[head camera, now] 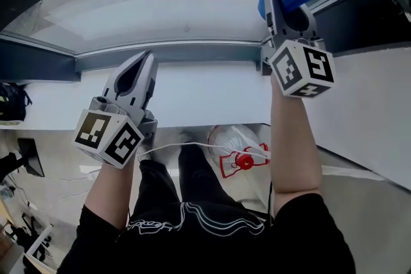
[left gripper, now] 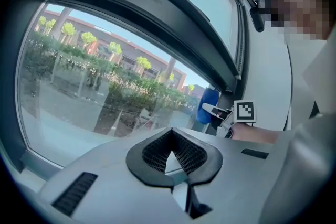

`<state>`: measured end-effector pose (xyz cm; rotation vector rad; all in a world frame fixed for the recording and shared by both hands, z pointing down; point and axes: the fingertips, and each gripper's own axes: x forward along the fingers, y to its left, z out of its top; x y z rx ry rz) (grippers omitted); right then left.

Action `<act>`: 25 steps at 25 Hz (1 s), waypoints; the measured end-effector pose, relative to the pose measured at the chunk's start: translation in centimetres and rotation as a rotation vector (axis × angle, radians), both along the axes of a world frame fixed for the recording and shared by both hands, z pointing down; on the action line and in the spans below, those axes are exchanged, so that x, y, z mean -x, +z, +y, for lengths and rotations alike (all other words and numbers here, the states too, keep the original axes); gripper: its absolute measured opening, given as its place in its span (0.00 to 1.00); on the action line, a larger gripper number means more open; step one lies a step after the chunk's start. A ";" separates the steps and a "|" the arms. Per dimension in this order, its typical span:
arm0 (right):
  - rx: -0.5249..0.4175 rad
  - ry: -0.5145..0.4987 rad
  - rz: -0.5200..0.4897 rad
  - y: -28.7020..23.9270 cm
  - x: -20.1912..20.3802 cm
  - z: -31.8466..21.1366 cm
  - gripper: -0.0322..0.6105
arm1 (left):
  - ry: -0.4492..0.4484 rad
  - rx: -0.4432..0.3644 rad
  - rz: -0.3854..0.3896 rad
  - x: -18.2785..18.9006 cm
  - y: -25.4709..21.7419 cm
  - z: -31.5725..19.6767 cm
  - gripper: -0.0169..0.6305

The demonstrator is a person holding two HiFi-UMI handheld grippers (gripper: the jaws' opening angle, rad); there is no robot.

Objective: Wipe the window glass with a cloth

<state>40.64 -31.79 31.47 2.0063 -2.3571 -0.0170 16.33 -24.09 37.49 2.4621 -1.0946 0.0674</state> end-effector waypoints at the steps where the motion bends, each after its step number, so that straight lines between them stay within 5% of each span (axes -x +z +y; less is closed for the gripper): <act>1: -0.006 0.029 -0.006 0.0 -1.3 0.2 0.20 | 0.003 0.001 0.001 -0.4 0.2 0.1 0.03; 8: -0.045 0.231 -0.018 -1.1 -8.4 1.5 0.20 | 0.021 0.021 -0.006 -1.5 1.3 1.1 0.03; 14: -0.052 0.270 0.005 -1.0 -8.6 1.5 0.20 | 0.008 0.022 0.007 -0.5 1.3 1.5 0.03; 19: -0.080 0.256 0.028 -1.2 -5.8 2.4 0.20 | -0.013 0.016 0.010 2.0 1.2 1.9 0.03; 25: -0.057 0.155 -0.016 1.0 3.3 3.0 0.20 | -0.048 0.007 0.014 6.9 1.0 2.2 0.03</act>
